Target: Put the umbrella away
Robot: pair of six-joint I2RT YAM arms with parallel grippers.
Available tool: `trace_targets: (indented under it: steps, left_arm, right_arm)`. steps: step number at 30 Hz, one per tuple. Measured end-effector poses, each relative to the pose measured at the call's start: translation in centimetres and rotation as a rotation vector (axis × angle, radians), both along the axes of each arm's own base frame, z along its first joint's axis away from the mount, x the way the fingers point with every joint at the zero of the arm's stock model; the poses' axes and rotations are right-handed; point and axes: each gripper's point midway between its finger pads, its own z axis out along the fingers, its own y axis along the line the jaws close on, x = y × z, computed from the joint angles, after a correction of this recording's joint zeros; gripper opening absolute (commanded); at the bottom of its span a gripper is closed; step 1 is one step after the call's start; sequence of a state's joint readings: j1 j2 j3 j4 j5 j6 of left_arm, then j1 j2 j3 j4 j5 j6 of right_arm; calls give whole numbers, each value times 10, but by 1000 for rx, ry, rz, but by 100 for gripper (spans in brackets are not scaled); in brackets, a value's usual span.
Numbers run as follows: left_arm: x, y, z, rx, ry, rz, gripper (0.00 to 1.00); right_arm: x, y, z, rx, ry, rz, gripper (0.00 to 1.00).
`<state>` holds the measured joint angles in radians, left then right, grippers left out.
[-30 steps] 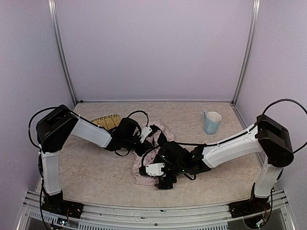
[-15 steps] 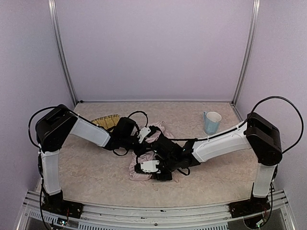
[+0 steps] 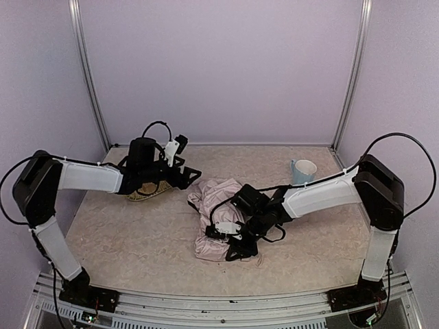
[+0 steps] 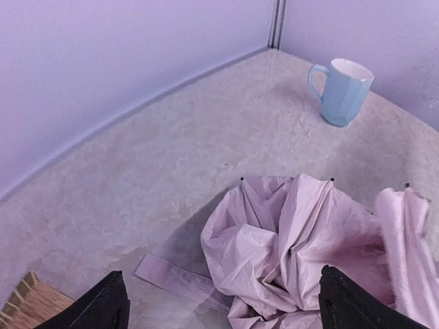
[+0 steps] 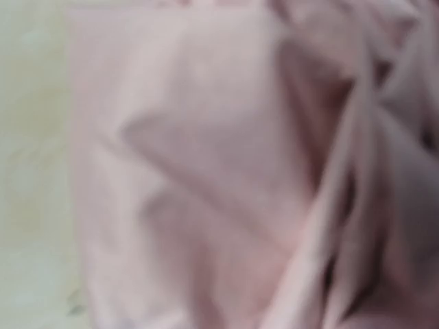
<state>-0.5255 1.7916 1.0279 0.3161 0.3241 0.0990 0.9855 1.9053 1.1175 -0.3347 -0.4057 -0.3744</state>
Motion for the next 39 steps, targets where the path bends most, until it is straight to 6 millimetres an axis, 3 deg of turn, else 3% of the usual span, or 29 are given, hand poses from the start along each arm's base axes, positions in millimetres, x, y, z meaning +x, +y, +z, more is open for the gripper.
trace_targets:
  steps: [2,4,7,9,12,15,17,20,23,29,32,37,39]
  left_arm:
    - [-12,11,34,-40,-88,13,90]
    - [-44,18,63,-75,-188,-13,87]
    - [-101,14,75,-64,-294,-113,84]
    - [-146,-2,67,-23,-346,-231,84]
    - [-222,-35,34,68,-386,-474,89]
    - [-262,-55,0,160,-390,-615,93]
    - [-274,-64,-31,255,-392,-665,94]
    - [-272,-71,-82,427,-394,-688,94]
    - [-256,-73,-106,527,-404,-665,94]
    - [-222,-97,-106,555,-418,-605,90]
    - [-217,-98,-107,567,-410,-594,86]
    - [-210,-98,-112,580,-345,-596,56]
    - [-208,-97,-116,583,-296,-608,50]
  right_arm:
    - [-6,-8,1,-12,95,-12,22]
    - [-11,-15,2,-24,190,-26,24]
    - [-18,-22,3,-28,321,-31,24]
    - [-22,-24,2,-34,396,-33,23]
    - [-21,-22,1,-22,498,-39,22]
    - [-17,-23,1,0,572,-53,22]
    - [-16,-23,1,9,608,-57,22]
    - [-15,-23,1,17,653,-57,22]
    - [-16,-23,1,22,666,-53,22]
    - [-16,-25,2,33,666,-38,23]
    - [-16,-26,4,42,667,-29,26]
    - [-16,-30,5,42,636,-23,47]
    - [-14,-31,7,43,618,-30,57]
